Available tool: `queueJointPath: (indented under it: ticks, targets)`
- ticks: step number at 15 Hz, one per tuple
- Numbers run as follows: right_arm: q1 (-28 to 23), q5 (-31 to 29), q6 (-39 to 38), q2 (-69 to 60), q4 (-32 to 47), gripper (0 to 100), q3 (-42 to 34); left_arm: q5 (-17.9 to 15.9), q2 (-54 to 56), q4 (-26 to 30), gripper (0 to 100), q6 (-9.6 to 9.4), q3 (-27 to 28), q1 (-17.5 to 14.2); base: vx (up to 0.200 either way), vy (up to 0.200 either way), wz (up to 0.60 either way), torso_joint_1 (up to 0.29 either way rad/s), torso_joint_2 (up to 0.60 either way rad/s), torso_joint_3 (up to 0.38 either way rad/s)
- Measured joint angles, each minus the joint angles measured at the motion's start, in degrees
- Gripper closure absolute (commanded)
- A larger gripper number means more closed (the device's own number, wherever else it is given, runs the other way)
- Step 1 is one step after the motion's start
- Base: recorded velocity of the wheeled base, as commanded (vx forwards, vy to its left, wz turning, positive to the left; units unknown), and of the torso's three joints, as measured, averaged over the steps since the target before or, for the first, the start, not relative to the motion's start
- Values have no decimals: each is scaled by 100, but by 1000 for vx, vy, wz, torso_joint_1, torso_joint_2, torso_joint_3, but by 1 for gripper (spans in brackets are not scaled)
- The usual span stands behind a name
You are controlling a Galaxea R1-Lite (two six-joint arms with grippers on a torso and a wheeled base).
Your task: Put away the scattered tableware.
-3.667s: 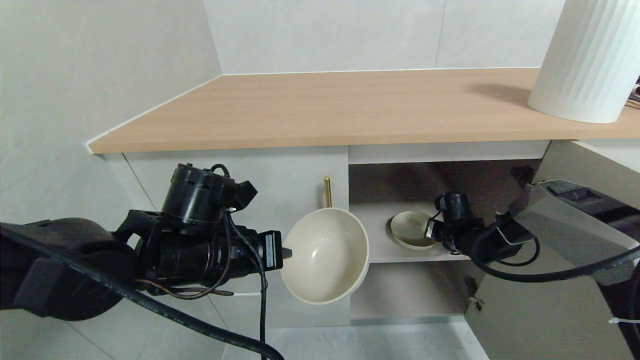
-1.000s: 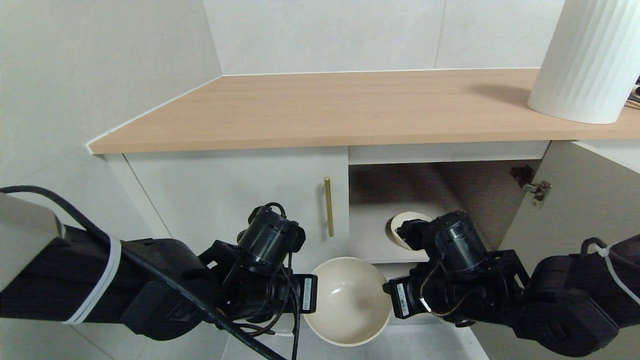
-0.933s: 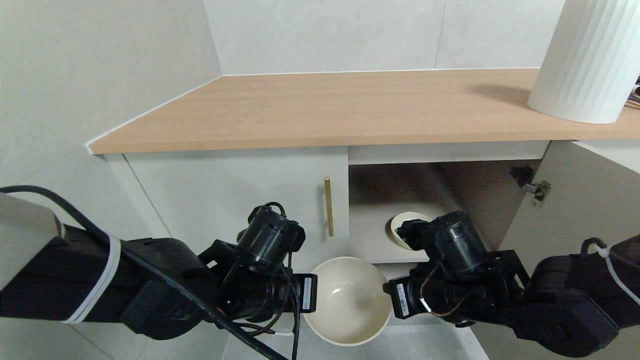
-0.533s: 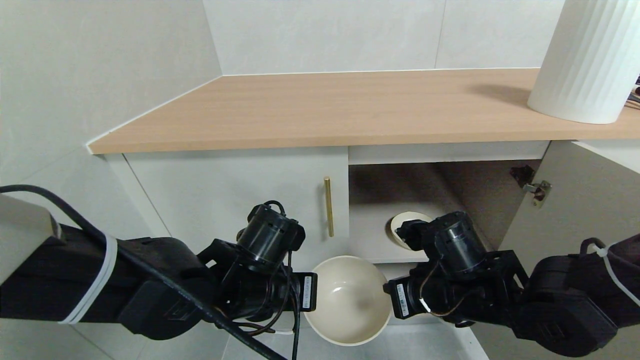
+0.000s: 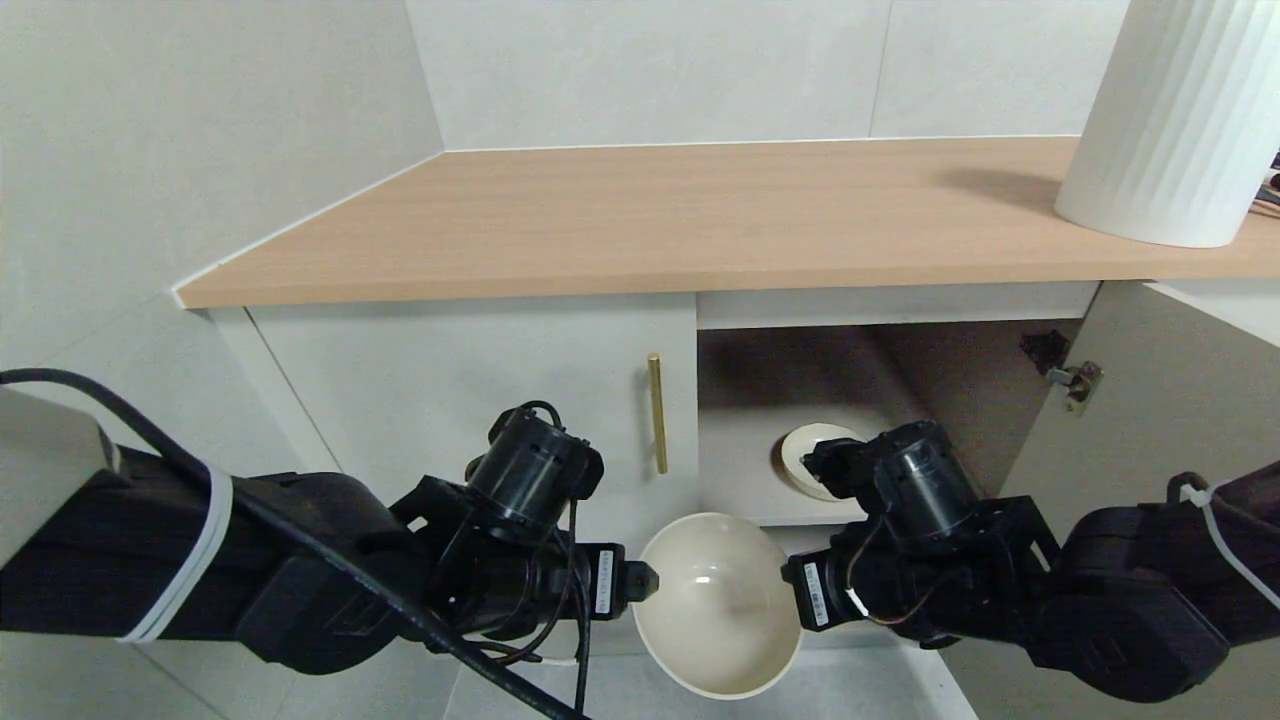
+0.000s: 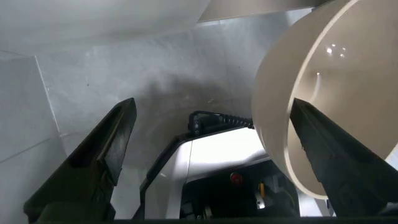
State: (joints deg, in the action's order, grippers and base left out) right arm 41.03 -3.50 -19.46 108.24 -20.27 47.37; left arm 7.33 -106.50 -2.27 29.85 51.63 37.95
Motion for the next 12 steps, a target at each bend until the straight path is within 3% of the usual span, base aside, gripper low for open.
queueJointPath:
  ticks: [3, 6, 12]
  targets:
    - [-82, -71, 41, 121, 150, 100, 65, -7, 7, -20, 0, 2, 5, 0, 0, 0, 0, 0, 0, 0]
    - [-240, -521, 41, 323, 730, 100, 373, -11, 13, -29, 0, 0, 5, 0, 0, 0, 0, 0, 0, 0]
    - [-990, -955, -9, 802, 1035, 100, 984, -13, 38, -27, 0, 0, 5, -2, 0, 0, 0, 0, 0, 0]
